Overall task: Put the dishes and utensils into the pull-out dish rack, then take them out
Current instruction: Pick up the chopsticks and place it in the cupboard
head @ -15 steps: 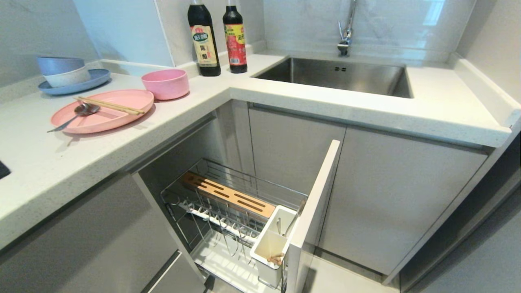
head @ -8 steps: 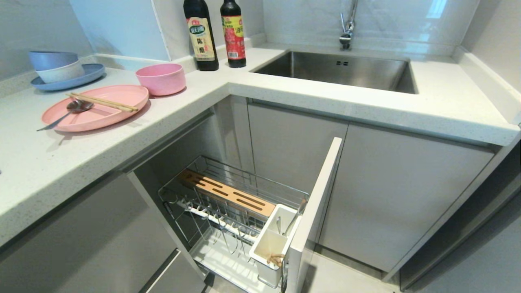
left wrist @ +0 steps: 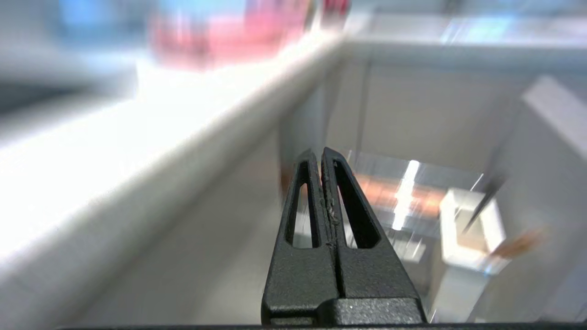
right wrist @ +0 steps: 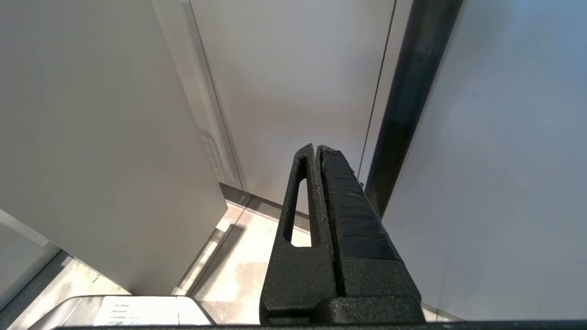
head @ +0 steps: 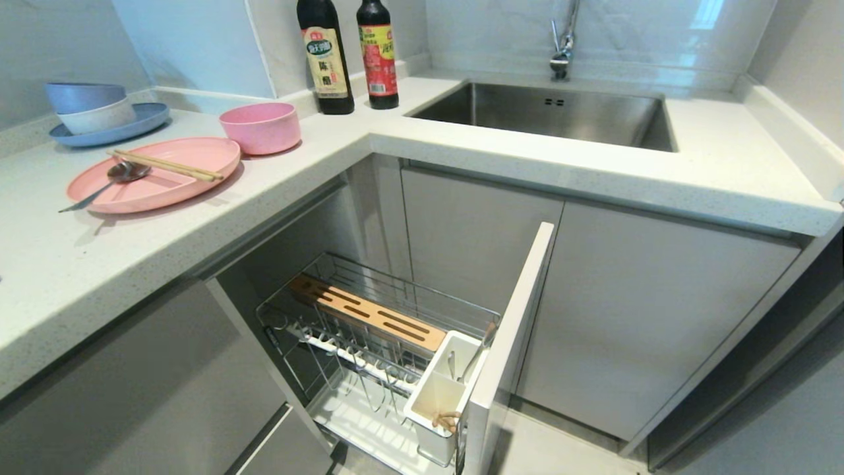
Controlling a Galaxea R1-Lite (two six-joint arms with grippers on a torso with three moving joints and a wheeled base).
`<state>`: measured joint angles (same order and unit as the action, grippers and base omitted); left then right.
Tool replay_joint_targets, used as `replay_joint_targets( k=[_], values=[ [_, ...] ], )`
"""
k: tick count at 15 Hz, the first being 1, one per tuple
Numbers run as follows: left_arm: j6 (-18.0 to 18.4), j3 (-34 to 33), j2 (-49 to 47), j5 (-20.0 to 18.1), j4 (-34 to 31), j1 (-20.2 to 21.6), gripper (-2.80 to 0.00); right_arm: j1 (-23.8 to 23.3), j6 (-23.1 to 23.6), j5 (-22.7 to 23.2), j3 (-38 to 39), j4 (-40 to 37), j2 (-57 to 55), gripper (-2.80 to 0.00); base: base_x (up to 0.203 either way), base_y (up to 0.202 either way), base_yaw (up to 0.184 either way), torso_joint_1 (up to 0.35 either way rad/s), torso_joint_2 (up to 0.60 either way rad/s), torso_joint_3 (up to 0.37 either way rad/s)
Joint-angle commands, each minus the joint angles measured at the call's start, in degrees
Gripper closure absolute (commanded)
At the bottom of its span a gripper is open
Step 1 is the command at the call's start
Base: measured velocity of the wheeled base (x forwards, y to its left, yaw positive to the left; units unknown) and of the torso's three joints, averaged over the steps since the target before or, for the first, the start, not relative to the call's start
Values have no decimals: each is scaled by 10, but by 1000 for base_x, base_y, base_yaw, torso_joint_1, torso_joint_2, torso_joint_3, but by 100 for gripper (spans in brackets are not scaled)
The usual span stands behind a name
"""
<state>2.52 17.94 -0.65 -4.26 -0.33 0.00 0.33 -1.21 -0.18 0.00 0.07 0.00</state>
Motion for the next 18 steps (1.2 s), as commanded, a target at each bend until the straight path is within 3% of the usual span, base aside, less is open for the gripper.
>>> replay_joint_targets(
  k=[1, 6, 9, 12, 15, 18],
  values=[
    [0, 119, -40, -12, -42, 1, 0, 1, 0, 0, 1, 0, 0, 0, 0, 0, 0, 0, 0, 0],
    [-3, 349, -335, 12, -57, 16, 0, 0, 0, 0, 1, 0, 0, 0, 0, 0, 0, 0, 0, 0],
    [-37, 494, -521, 49, -22, 8, 0, 0, 0, 0, 1, 0, 0, 0, 0, 0, 0, 0, 0, 0],
    [-120, 651, -658, 150, -10, -65, 0, 0, 0, 0, 1, 0, 0, 0, 0, 0, 0, 0, 0, 0],
    [-199, 740, -756, 311, -8, -156, 0, 0, 0, 0, 1, 0, 0, 0, 0, 0, 0, 0, 0, 0],
    [-255, 758, -798, 367, -31, -172, 0, 0, 0, 0, 1, 0, 0, 0, 0, 0, 0, 0, 0, 0]
  ],
)
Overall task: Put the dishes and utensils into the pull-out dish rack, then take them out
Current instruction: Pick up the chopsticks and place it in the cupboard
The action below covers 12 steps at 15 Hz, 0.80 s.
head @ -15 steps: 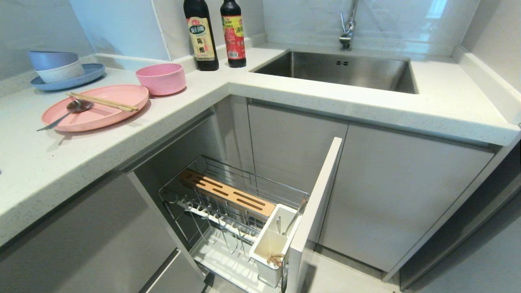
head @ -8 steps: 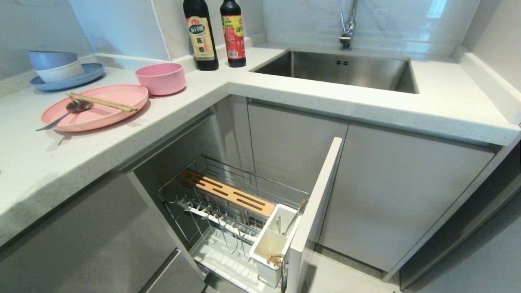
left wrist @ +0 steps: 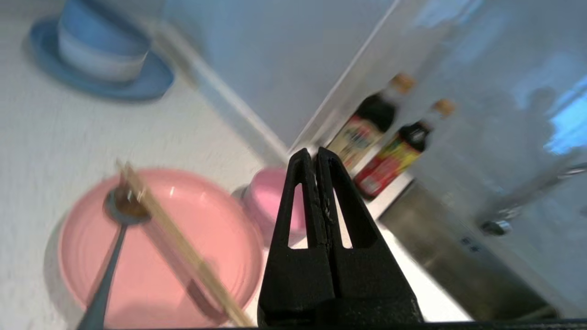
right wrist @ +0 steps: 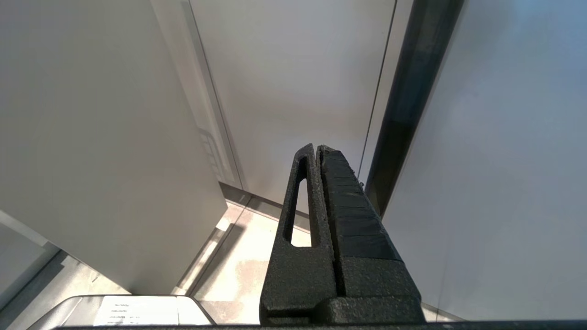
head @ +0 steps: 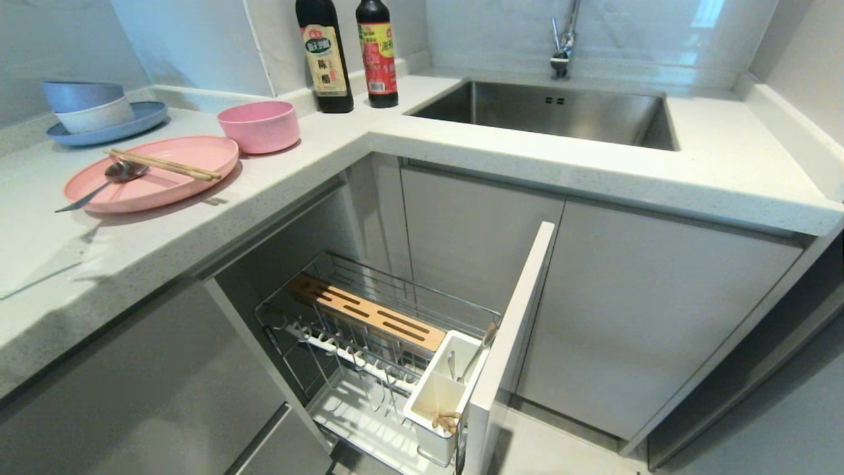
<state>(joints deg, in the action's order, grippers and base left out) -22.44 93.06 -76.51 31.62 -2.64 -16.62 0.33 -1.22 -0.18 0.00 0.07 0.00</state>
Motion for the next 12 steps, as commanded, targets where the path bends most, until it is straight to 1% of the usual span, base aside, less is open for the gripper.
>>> replay_joint_targets(
  k=[1, 3, 4, 6, 7, 11, 12],
  values=[
    [-13, 23, -50, 15, -36, -6, 0, 0, 0, 0, 1, 0, 0, 0, 0, 0, 0, 0, 0, 0],
    [-26, 38, -64, 36, -101, -6, 0, 0, 0, 0, 1, 0, 0, 0, 0, 0, 0, 0, 0, 0],
    [-31, 42, -69, 43, -149, -7, 0, 0, 0, 0, 1, 0, 0, 0, 0, 0, 0, 0, 0, 0],
    [-69, 62, -77, 51, -238, -9, 0, 0, 0, 0, 1, 0, 0, 0, 0, 0, 0, 0, 0, 0],
    [-75, 68, -79, 55, -256, -4, 0, 0, 0, 0, 1, 0, 0, 0, 0, 0, 0, 0, 0, 0],
    [-78, 76, -113, 60, -260, 37, 0, 0, 0, 0, 1, 0, 0, 0, 0, 0, 0, 0, 0, 0],
    [-79, 85, -123, 60, -260, 47, -280, 0, 0, 0, 1, 0, 0, 0, 0, 0, 0, 0, 0, 0]
  ],
)
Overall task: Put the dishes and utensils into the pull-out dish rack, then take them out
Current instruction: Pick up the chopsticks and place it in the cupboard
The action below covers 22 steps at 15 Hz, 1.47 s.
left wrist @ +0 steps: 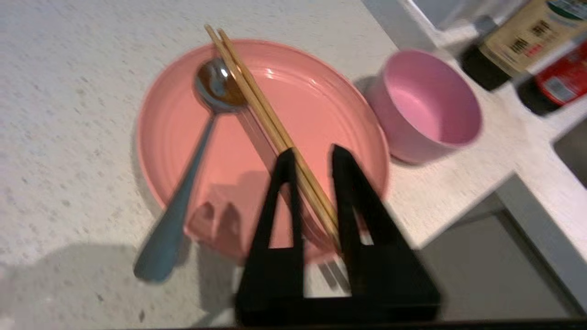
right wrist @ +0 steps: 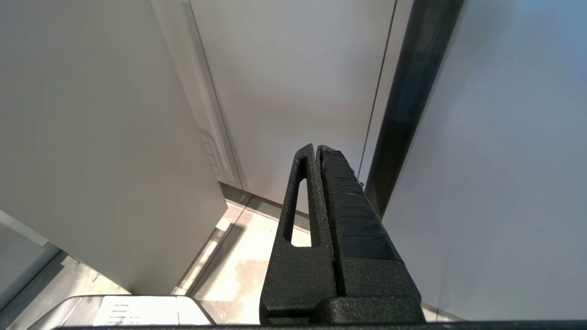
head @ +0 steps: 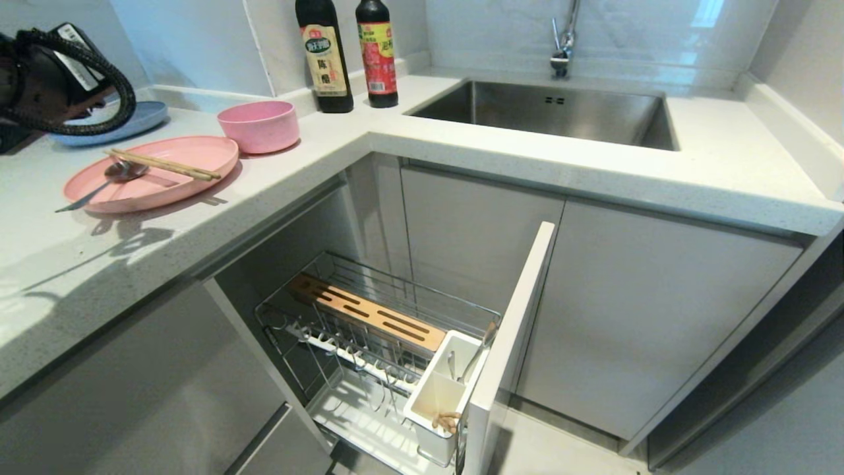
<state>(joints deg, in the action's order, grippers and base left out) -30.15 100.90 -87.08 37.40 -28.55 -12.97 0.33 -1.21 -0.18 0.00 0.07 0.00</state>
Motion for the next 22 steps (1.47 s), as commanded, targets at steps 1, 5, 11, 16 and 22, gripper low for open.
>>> replay_joint_targets(
  k=[1, 5, 11, 16, 22],
  values=[
    [-5, 12, -24, 2, -1, 17, -280, 0, 0, 0, 1, 0, 0, 0, 0, 0, 0, 0, 0, 0],
    [-7, 15, -64, 0, -3, 20, -280, 0, 0, 0, 1, 0, 0, 0, 0, 0, 0, 0, 0, 0],
    [-41, 66, -109, -43, -83, 21, -280, 0, 0, 0, 1, 0, 0, 0, 0, 0, 0, 0, 0, 0],
    [-42, 72, -133, -47, -82, 24, -280, 1, 0, 0, 1, 0, 0, 0, 0, 0, 0, 0, 0, 0],
    [-41, 90, -153, -63, -80, 33, -280, 0, 0, 0, 1, 0, 0, 0, 0, 0, 0, 0, 0, 0]
  ],
)
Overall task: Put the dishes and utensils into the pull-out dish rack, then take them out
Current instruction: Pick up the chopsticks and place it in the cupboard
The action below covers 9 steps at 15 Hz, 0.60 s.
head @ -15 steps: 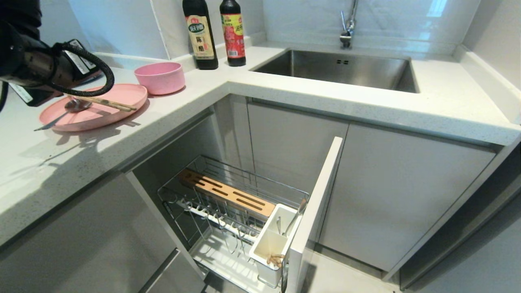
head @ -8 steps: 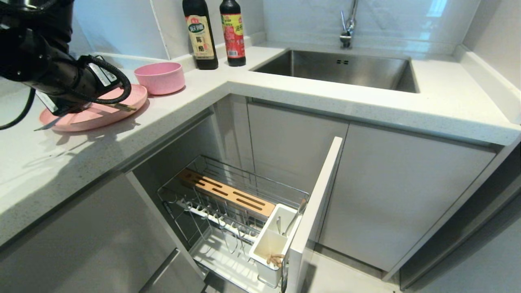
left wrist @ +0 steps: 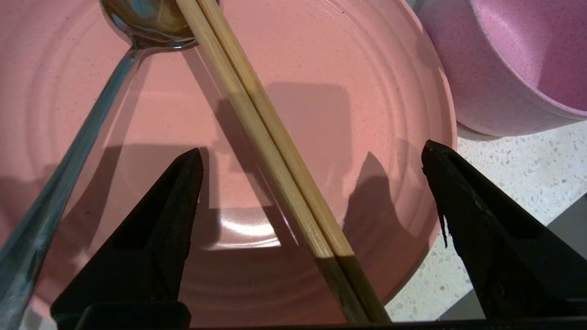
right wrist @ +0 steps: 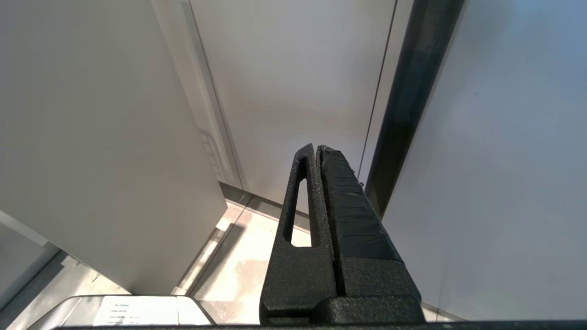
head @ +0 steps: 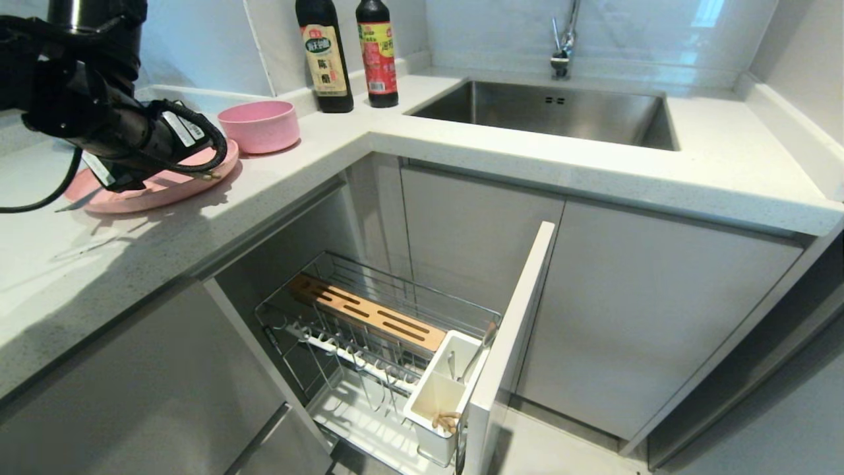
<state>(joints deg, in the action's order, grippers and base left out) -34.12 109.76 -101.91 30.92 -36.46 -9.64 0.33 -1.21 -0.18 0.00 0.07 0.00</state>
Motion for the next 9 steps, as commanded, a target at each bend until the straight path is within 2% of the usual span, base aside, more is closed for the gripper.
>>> replay_joint_targets(
  k=[1, 9],
  values=[
    [-2, 1, -6, 1, -1, 0, -280, 0, 0, 0, 1, 0, 0, 0, 0, 0, 0, 0, 0, 0],
    [-1, 1, -18, 0, 0, 0, -280, 0, 0, 0, 1, 0, 0, 0, 0, 0, 0, 0, 0, 0]
  ],
)
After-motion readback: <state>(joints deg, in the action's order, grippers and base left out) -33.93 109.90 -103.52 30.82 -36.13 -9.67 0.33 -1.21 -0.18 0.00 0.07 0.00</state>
